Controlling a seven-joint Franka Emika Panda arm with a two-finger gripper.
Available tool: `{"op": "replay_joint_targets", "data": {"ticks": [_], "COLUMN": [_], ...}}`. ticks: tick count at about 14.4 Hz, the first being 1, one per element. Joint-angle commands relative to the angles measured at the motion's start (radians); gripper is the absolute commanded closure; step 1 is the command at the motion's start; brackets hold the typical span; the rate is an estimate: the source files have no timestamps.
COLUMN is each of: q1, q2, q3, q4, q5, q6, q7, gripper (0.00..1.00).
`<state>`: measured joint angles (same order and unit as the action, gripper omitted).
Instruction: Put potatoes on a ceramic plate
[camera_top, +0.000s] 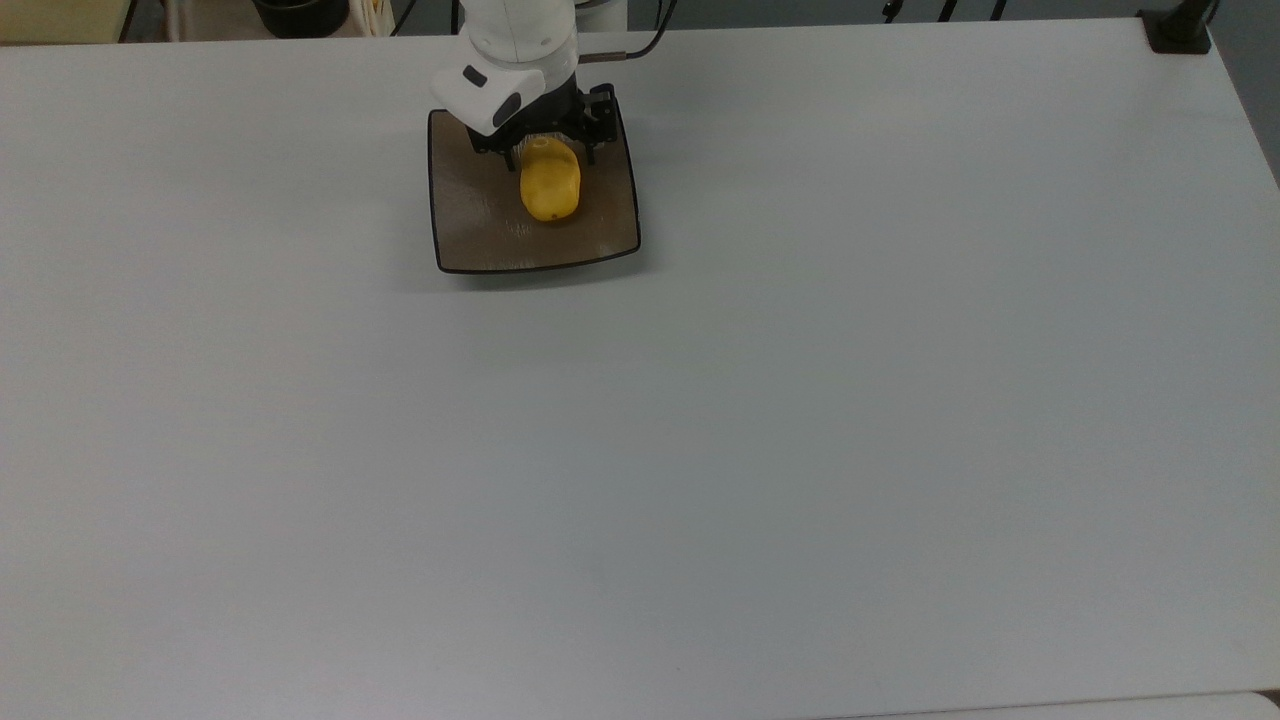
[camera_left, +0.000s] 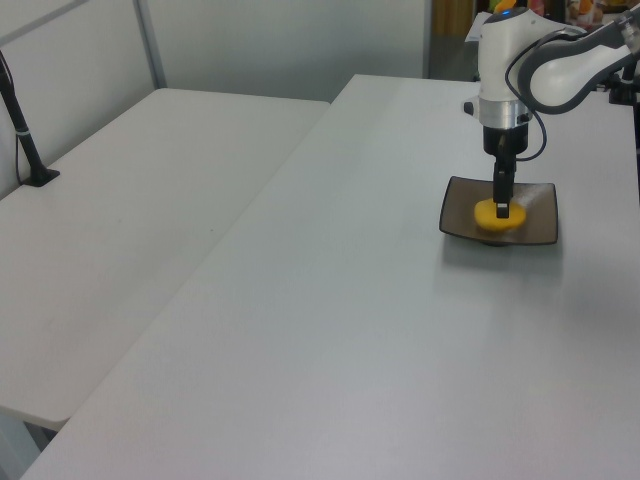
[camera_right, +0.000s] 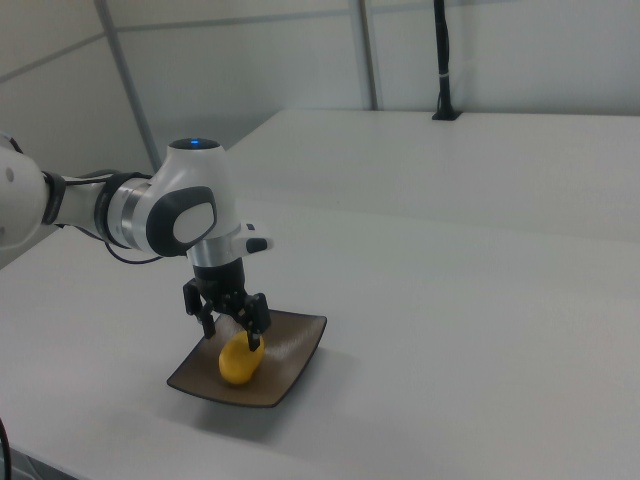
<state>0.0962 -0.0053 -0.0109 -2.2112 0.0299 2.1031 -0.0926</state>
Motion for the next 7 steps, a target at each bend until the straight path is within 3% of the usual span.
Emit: {"op": "replay_joint_targets", "data": {"ticks": [1,3,7], "q1": [-0.003,-0.006,-0.006], "q2": [-0.048,-0.059,-0.061], "q3": [-0.001,-0.001,-0.001], "q4": [0.013,0.072,0.278], "q5": [-0.001,-0.001,-0.001], "q6": [-0.038,-0.092,-0.234], "q7": [0.005,0.02,0.079], "gripper": [0.0,0.0,0.0]}}
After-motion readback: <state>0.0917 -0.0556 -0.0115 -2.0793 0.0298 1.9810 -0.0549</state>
